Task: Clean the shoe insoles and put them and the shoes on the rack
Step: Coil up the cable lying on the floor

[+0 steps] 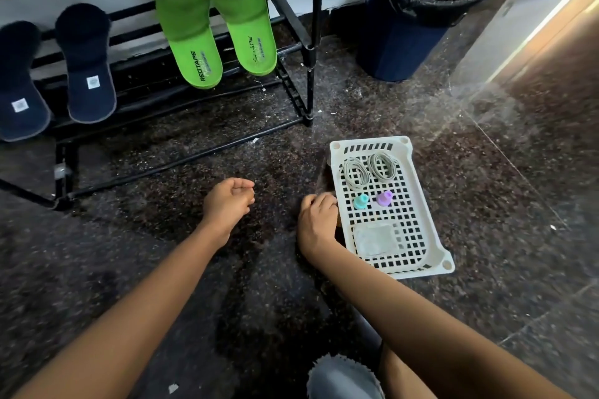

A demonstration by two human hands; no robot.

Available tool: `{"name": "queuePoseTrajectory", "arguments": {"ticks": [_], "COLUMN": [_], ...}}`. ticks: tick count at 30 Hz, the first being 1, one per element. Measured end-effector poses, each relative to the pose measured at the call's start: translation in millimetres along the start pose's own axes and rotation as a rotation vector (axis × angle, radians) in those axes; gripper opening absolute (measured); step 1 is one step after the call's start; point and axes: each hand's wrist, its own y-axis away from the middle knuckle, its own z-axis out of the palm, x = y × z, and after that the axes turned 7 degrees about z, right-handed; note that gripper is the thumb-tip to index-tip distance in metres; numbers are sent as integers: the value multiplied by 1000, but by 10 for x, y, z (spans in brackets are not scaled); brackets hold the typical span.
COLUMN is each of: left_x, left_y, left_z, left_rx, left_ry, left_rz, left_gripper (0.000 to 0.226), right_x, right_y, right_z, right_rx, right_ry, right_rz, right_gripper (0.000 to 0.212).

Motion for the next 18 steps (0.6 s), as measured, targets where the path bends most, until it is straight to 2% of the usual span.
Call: {"name": "queuePoseTrajectory", "arguments": {"ticks": [3, 7, 11, 18], "left_x": [6, -2, -28, 29], "left_y": [19, 30, 8, 30], "left_z": [24, 42, 48, 108], "left_rx": [-6, -12, -25, -36], "left_ry": [-11, -11, -12, -9], "left_rz": [6, 7, 0, 7], "left_gripper": [13, 12, 12, 13], "right_x": [-13, 33, 115, 241], "right_y": [15, -61, -85, -61], "right_z": [-1, -4, 26, 151], "right_rx": [-98, -176, -231, -124], "right_ry": [174, 174, 16, -328], "right_rz": [-37, 50, 160, 160], "right_gripper": [51, 53, 48, 28]}}
